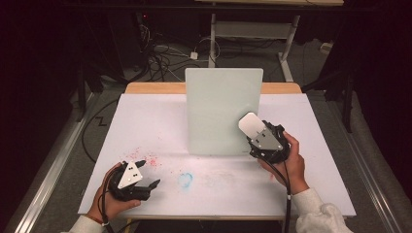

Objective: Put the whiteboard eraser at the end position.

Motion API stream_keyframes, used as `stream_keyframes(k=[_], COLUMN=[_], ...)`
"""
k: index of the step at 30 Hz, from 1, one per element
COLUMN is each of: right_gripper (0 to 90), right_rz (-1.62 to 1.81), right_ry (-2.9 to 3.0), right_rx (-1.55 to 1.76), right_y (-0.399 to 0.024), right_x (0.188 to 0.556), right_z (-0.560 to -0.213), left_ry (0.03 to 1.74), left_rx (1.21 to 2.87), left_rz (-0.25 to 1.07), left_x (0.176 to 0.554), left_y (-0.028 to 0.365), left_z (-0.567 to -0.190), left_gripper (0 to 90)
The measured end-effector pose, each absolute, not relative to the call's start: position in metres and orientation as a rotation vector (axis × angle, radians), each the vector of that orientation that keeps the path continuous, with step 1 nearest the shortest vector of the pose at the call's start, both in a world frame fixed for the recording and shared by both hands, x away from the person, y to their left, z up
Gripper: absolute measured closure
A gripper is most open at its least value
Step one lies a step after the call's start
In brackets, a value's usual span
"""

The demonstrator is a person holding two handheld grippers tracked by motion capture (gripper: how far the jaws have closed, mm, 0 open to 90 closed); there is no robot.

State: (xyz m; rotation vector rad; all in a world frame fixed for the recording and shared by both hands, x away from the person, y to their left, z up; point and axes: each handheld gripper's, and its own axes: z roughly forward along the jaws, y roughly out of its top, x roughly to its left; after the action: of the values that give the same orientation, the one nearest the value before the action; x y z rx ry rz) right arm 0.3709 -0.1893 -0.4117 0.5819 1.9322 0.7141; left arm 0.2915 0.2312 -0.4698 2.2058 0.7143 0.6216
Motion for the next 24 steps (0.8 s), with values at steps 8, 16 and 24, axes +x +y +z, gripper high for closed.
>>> stream_keyframes(k=[8,16,24], right_gripper=[30.9,30.9,30.9], right_rz=[0.818,0.873,0.911], right_ry=[1.929,1.956,2.019], right_rx=[0.637,0.662,0.619], right_y=[-0.197,-0.203,-0.197], right_x=[0.370,0.365,0.354], right_z=[-0.402,-0.397,-0.396], left_ry=[0.730,0.703,0.698], left_rx=[2.206,2.218,2.215], left_rz=[0.616,0.625,0.630], left_x=[0.289,0.291,0.292], left_y=[0.232,0.227,0.226], left_z=[-0.470,-0.470,-0.469], left_gripper=[20.1,20.1,20.1])
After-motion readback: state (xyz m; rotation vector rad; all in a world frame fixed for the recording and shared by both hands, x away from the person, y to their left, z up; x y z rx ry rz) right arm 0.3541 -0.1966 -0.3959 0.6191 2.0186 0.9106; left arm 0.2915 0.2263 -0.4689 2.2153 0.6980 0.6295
